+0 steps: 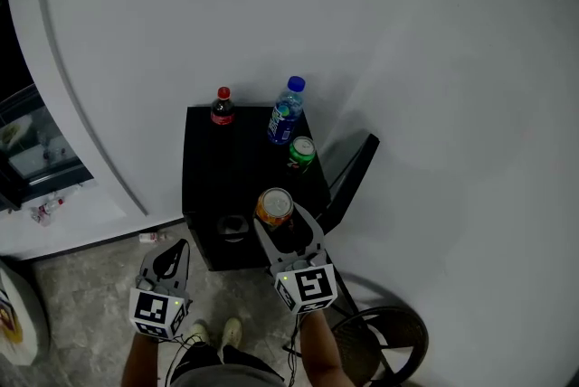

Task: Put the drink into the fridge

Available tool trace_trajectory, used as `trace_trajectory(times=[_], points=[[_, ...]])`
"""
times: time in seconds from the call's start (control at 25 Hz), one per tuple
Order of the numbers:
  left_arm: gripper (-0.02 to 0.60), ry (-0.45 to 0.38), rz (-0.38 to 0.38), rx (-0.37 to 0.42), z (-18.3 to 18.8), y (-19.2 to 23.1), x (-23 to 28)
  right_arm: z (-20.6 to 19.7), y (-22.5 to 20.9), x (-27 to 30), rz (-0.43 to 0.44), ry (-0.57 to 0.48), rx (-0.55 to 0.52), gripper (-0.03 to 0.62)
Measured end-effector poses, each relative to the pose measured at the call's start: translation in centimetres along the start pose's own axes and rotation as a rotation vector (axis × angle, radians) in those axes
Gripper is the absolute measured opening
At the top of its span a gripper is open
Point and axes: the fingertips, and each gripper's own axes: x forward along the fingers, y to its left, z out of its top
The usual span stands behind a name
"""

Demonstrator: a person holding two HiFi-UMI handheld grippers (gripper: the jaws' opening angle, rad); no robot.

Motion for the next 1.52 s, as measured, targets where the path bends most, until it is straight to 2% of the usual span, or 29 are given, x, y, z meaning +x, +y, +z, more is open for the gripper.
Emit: trace_trajectory(times=[0.32, 0.6, 1.04, 1.2, 1.4, 1.52], points=[[0.003, -0.026, -0.078, 0.008, -0.9, -1.8, 1.1, -2.2, 0.6, -4.5, -0.093, 0.006, 0.008, 0.298], [0.003, -0.039, -0.162, 0.037, -3.4, -3.1, 2.9, -7.0, 1.0, -6.5, -0.162, 0.011, 0.018, 0.298], [0.003, -0.024, -0.210, 0.030, -13.6, -5.6, 6.9, -19.1, 2.3, -7.1, -0.166, 0.062, 0.036, 0.298], [0.003, -0.033, -0.196, 0.035, -17.0, -5.2, 8.9, -24.0, 2.3, -6.7, -0.160, 0.082, 0.031, 0.298], [0.003, -0.048, -0.188, 0.037, -20.8, -5.0, 10.8, -27.8, 2.4, -5.4, -0.124, 0.037, 0.031, 0.298], [0.003, -0.042, -0.188, 0.037, -23.2, -5.0, 11.8, -30.7, 2.3, -4.4, -0.113, 0.050, 0.035, 0.298]])
